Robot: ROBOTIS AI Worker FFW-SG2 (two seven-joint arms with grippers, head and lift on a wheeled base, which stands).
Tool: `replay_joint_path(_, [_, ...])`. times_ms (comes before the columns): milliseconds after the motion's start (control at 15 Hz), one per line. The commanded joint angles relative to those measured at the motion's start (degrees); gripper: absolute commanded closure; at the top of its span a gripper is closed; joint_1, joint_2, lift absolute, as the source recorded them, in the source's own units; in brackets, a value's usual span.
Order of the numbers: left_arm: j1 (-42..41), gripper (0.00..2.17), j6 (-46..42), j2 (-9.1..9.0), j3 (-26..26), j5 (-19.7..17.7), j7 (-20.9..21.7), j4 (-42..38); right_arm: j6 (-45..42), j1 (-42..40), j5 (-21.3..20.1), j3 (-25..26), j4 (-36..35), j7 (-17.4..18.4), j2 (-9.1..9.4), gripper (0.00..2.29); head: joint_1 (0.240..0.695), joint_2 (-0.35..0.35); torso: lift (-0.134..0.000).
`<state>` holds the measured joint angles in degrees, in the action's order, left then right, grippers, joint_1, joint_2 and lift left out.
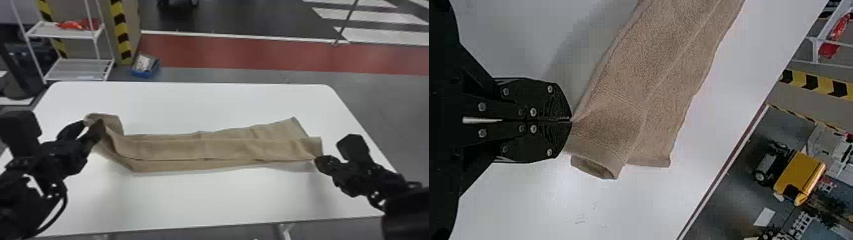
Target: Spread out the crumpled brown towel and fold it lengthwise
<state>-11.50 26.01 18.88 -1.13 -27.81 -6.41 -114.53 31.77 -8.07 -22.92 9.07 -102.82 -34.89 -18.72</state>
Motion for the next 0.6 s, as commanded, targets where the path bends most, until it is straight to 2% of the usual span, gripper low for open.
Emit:
replay_joint_path(0, [0.16, 0.17, 0.67, 0.64, 1.57, 7.07, -1.32, 0.45, 0.01, 0.60, 1.04, 1.48, 0.08, -0.53, -0.01, 1.45, 0.695, -0.115, -0.120])
replay_joint_path(133, [-0.63, 0.17, 0.50, 0.99, 2.80, 14.02, -2.03, 1.59, 0.19, 1.13, 2.18, 2.89, 0.25, -1.23, -0.18, 1.45, 0.695, -0.113, -0.120])
replay_joint_path(267, [-1.69, 0.17, -2.66, 2.13, 3.41, 16.83, -2.11, 3.88, 0.72, 1.57, 2.80, 2.98, 0.69, -1.23, -0.80, 1.45, 0.695, -0.111, -0.120])
replay_joint_path(333, [-2.13, 0.17, -4.07, 2.48, 3.94, 19.47, -2.73, 5.28, 0.72, 1.92, 2.71, 2.98, 0.87, -1.23, -0.80, 1.45, 0.695, -0.110, -0.120])
replay_joint_path(400, [-2.66, 0.17, -5.83, 2.57, 3.76, 21.05, -2.99, 6.25, 0.72, 2.10, 2.53, 2.98, 1.05, -1.23, -0.80, 1.45, 0.695, -0.108, -0.120])
replay_joint_path(533, [-3.53, 0.21, -7.41, 3.54, 3.41, 21.13, -3.08, 6.95, 0.72, 2.98, 2.45, 2.71, 1.75, -1.23, -0.80, 1.45, 0.695, -0.097, -0.120])
